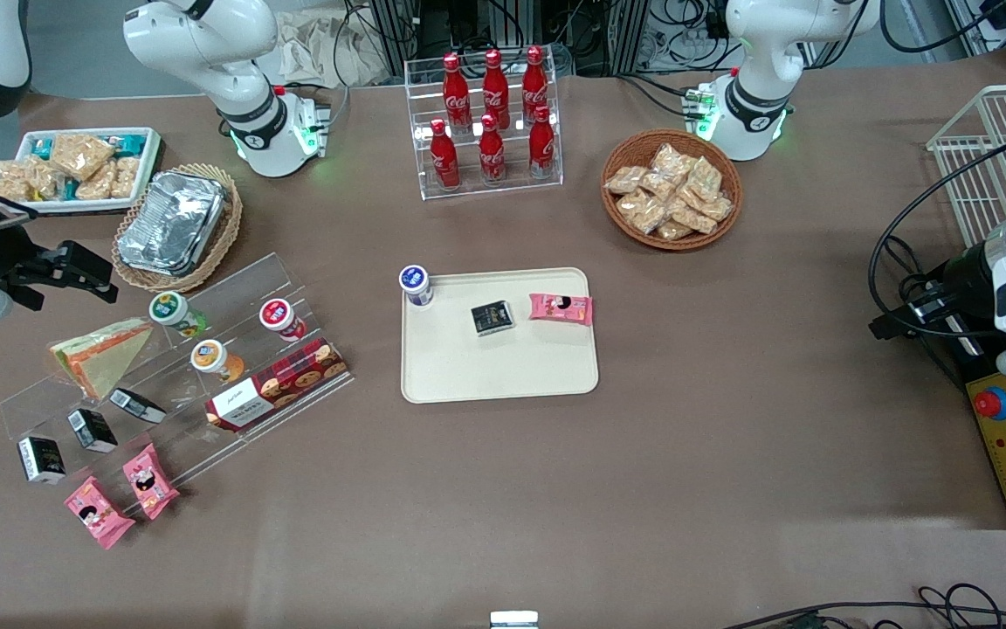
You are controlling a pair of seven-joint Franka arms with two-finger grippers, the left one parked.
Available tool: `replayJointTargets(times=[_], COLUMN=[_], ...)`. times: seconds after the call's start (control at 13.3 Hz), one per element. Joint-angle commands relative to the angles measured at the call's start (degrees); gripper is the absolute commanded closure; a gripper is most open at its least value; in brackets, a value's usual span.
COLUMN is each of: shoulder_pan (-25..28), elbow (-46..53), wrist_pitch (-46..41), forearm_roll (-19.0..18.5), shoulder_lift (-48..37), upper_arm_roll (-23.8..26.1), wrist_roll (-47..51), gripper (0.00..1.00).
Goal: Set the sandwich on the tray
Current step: 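Move the right gripper toward the wrapped sandwich on the acrylic rack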
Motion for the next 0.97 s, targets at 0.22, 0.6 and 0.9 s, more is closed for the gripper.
replayJointTargets(times=[0.22, 0.6, 0.9], shoulder_pan=[-0.9, -2.5, -4.0], elbow=[0.6, -0.4, -0.9], wrist_pitch=[0.5, 0.7, 1.0], forearm_roll=[-1.3, -2.2, -2.5], shoulder_lift=[1.2, 1.2, 3.3], upper_arm_roll=[0.0, -1.8, -4.7], wrist_roll=[-0.1, 3.8, 15.7], gripper=[0.02, 0.02, 0.02])
